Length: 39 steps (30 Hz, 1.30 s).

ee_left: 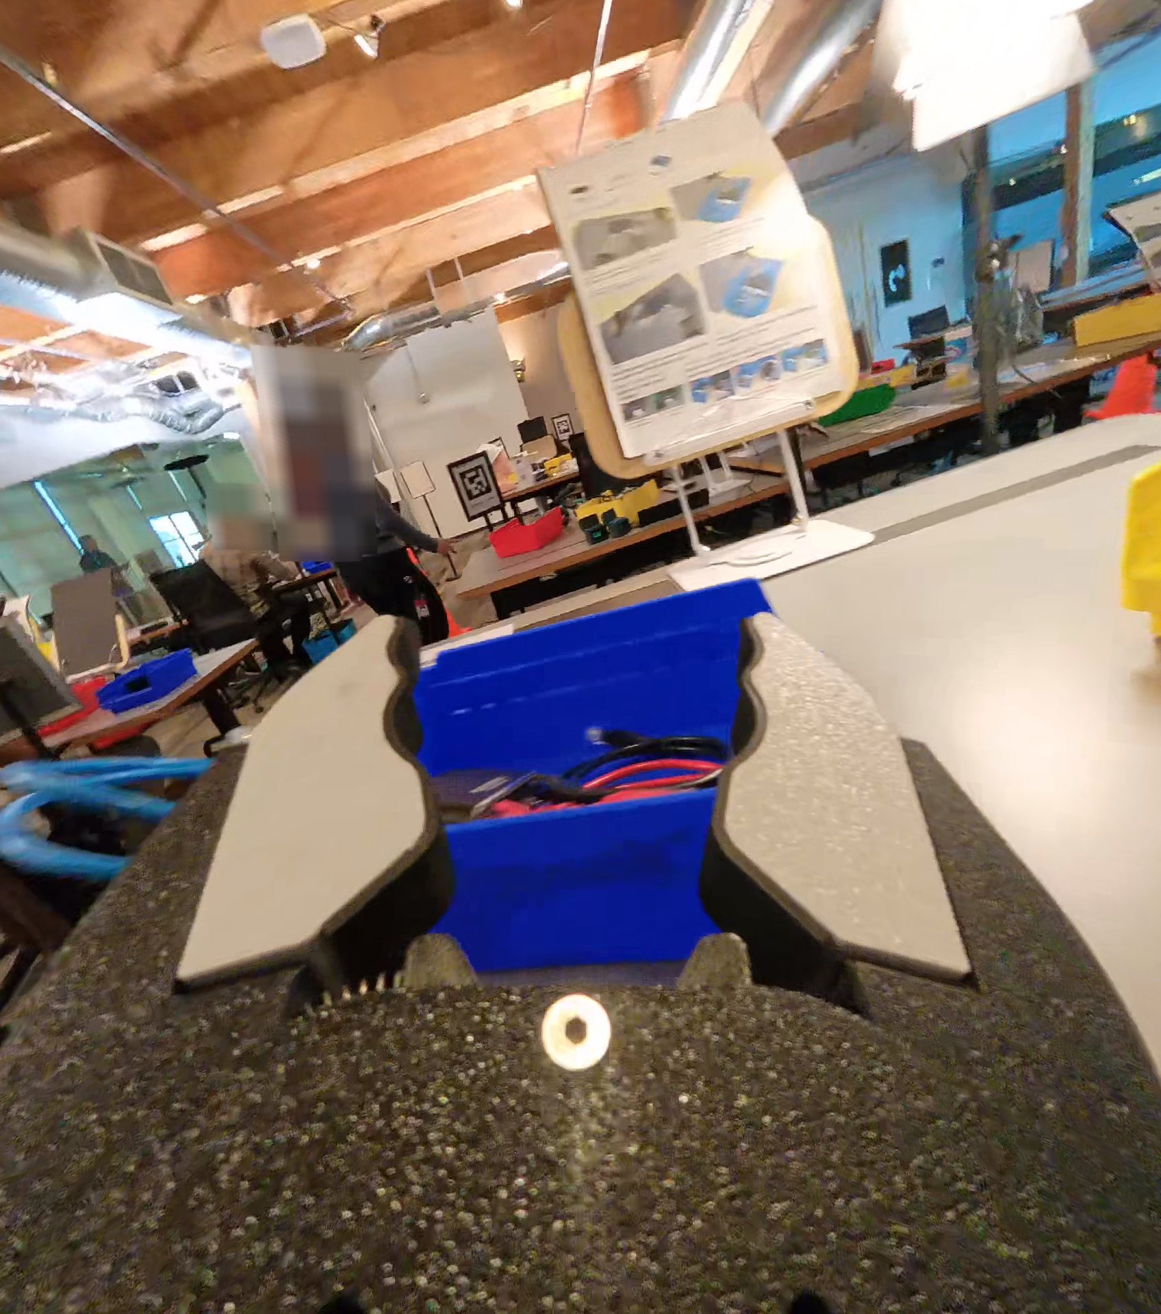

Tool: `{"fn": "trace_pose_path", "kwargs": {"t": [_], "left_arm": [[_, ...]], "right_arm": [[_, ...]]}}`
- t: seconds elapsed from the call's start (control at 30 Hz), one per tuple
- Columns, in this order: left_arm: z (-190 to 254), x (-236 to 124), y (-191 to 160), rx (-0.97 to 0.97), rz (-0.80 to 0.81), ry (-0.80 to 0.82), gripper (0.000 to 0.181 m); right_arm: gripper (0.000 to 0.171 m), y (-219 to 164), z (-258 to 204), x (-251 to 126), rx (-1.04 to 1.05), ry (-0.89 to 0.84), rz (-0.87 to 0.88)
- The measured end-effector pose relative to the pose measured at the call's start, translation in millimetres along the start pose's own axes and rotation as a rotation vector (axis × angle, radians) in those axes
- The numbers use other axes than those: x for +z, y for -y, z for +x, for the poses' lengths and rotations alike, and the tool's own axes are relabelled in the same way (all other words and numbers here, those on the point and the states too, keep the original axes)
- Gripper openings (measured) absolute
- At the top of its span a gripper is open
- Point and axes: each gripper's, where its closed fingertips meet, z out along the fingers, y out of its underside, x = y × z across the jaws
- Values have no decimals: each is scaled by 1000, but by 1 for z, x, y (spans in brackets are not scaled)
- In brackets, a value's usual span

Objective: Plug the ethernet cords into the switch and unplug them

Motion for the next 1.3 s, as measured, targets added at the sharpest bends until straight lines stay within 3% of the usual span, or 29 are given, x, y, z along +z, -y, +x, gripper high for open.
{"fn": "trace_pose_path", "kwargs": {"t": [0.13, 0.27, 0.47, 0.63, 0.73, 0.87, 1.0, 1.17, 1.3], "left_arm": [[52, 35, -21, 134, -79, 22, 97], [54, 48, -45, 204, -175, 64, 93], [9, 26, -61, 211, -234, 141, 64], [-42, 3, -84, 182, -343, 210, 62], [-40, -2, -70, 89, -261, 174, 66], [14, 19, -53, 17, -196, 40, 82], [57, 45, -60, 175, -239, 50, 90], [46, 42, -70, 248, -270, 92, 84], [6, 22, -82, 272, -327, 168, 72]], "right_arm": [[72, 6, -28, 14, 16, -42, -5], [71, 3, -23, 23, -26, -128, -22], [65, -21, 15, 14, -65, -229, -108], [61, -56, 61, -5, -70, -325, -250], [61, -67, 90, -19, -73, -417, -294], [56, -43, 77, -15, -39, -379, -175], [53, -21, 42, 6, -58, -303, -89], [53, -24, 28, 26, -59, -263, -100], [53, -46, 45, 24, -52, -301, -163]]}}
